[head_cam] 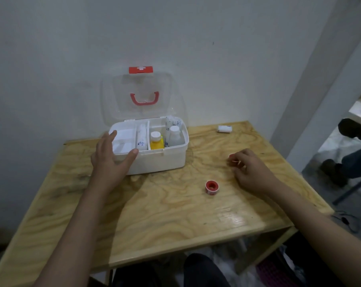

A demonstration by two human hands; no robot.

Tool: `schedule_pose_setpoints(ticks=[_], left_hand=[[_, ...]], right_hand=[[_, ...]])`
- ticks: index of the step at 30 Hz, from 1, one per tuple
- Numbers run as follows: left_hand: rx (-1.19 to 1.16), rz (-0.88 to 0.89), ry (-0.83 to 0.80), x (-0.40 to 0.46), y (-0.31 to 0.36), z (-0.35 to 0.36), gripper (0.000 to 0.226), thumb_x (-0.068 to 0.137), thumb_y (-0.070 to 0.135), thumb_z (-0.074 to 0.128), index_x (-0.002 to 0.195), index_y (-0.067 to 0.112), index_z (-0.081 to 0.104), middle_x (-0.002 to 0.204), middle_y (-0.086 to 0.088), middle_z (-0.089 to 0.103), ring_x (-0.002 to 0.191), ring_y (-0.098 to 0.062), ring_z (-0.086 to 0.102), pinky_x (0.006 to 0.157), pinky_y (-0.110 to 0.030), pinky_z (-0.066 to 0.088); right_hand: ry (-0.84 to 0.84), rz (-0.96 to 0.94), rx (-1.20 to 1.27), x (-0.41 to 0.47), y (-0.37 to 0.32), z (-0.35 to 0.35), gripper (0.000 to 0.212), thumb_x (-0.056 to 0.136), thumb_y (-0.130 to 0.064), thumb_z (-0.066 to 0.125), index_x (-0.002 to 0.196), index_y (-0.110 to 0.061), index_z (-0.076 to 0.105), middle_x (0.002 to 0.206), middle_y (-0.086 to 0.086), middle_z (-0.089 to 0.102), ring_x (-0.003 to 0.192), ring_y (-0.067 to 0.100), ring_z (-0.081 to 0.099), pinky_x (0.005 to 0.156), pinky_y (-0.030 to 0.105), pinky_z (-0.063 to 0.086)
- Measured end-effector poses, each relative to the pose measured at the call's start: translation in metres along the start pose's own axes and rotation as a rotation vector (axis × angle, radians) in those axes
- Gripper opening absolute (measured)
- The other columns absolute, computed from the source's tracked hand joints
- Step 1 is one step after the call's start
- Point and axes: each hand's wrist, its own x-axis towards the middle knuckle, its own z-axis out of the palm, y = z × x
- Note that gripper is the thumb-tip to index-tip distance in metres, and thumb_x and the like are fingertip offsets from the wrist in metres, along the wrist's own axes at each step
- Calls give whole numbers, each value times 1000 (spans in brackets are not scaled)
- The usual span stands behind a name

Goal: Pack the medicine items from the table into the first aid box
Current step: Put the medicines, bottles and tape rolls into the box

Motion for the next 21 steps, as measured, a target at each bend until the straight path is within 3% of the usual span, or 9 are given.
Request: schedule_pose_setpoints(ticks=[2,9,15,21], left_hand=[[3,-8,-7,-1,1,1,71,83,49,61,144,34,28,158,-1,19,143,-25,16,115,-45,16],[22,-2,-11,-2,-4,-6,71,83,50,60,144,34,28,158,0,18,144,-25,15,115,-43,14],[19,-19,-30,-2,-2,0,72,82,52,60,144,36,27,158,2,17,143,-27,15,113,-46,17],[14,-23,-46,-4,-5,3,73,82,52,60,145,34,27,158,2,17,144,-26,15,113,-44,16]], right_hand=[[-10,17,54,-3,-3,0,19,85,-12,60,100,-23,63,99,-2,55,85,-1,55,75,2,41],[-221,-43,193,-26,-35,0,19,80,-26,67,96,-36,63,101,-7,61,89,7,59,78,23,51],[-204,-73,124,-36,-36,13,22,74,-28,76,95,-33,70,97,-6,53,86,1,56,73,7,41],[-246,-95,39,-35,-35,16,18,76,-29,73,94,-30,69,98,-10,50,89,4,55,79,24,49]])
